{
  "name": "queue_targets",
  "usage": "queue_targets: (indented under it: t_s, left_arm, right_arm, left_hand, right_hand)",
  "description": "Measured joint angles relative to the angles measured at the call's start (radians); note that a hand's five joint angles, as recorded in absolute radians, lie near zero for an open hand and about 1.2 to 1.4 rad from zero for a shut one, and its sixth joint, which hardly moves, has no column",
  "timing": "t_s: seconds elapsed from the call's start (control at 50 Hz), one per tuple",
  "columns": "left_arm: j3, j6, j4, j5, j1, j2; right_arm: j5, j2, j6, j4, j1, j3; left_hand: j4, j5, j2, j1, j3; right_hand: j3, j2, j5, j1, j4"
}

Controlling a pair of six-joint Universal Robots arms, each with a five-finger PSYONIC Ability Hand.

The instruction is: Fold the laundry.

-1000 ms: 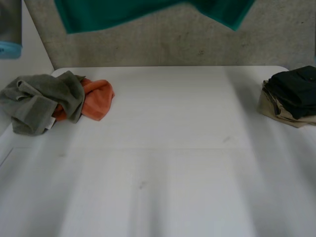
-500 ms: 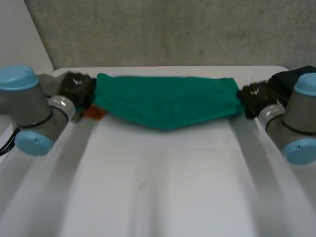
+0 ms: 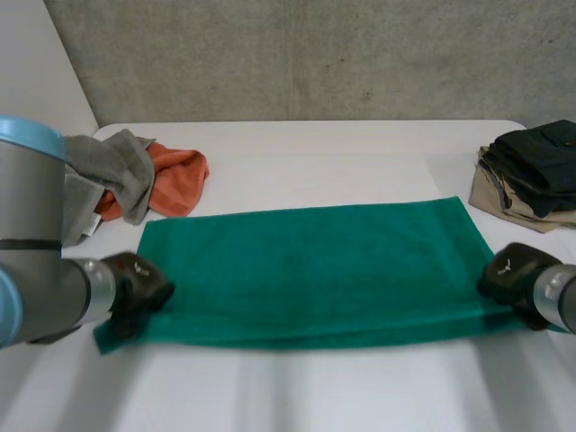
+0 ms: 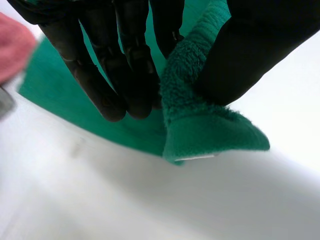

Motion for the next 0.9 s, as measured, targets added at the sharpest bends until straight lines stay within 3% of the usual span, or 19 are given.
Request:
queue_targets:
  t_s: [0.08,0.3,0.5,0.64,0.68,0.7,0.74,0.76,0.9]
  left_arm:
    - [0.094,-0.043,0.052,-0.001,0.002,-0.051]
    - [0.405,-0.141,0.1,-0.152,0.039,-0.298]
    - [0.642,-0.268,0.105,-0.139,0.032,-0.425]
    - [0.768,-0.303,0.1,-0.159,0.024,-0.501]
    - [0.795,-0.306,0.101,-0.162,0.019,-0.523]
    - [0.801,-0.306,0.101,-0.163,0.018,-0.528]
    - [0.818,-0.306,0.112,-0.162,0.01,-0.542]
    - [0.822,-0.306,0.119,-0.162,0.007,-0.545]
    - [0.807,-0.306,0.217,-0.16,-0.004,-0.515]
  right_arm:
    - [-0.001,0.07,0.054,-0.095,0.013,-0.064]
    - [-0.025,0.327,0.187,-0.39,0.027,-0.351]
    - [-0.06,0.538,0.214,-0.57,0.049,-0.576]
    - [-0.047,0.62,0.266,-0.607,0.058,-0.683]
    - [-0.035,0.652,0.285,-0.609,0.065,-0.722]
    - [-0.032,0.658,0.287,-0.609,0.067,-0.729]
    - [-0.008,0.686,0.293,-0.607,0.077,-0.761]
    - [0.001,0.692,0.293,-0.606,0.079,-0.769]
    - [0.084,0.706,0.3,-0.598,0.092,-0.805]
  left_hand:
    - [0.0,0.0,0.0,0.0,0.0]
    - [0.0,0.0,0.0,0.0,0.0]
    - [0.0,0.0,0.0,0.0,0.0]
    - [-0.019,-0.017,-0.031,-0.021,-0.018]
    - [-0.309,-0.3,-0.307,-0.321,-0.302]
    - [-0.437,-0.427,-0.455,-0.469,-0.448]
    - [-0.754,-0.737,-0.764,-0.809,-0.735]
    - [-0.905,-0.878,-0.905,-0.913,-0.884]
    - [-0.997,-0.956,-0.992,-0.932,-0.979]
  right_hand:
    - [0.0,0.0,0.002,0.0,0.0]
    - [0.0,0.0,0.002,0.0,0.0]
    - [0.0,0.0,0.017,0.0,0.0]
    - [-0.012,-0.011,0.006,-0.013,-0.012]
    - [-0.335,-0.341,-0.324,-0.311,-0.331]
    - [-0.374,-0.382,-0.344,-0.351,-0.35]
    - [-0.802,-0.818,-0.815,-0.798,-0.799]
    - [-0.864,-0.875,-0.875,-0.841,-0.865]
    - [-0.979,-0.971,-0.966,-0.91,-0.981]
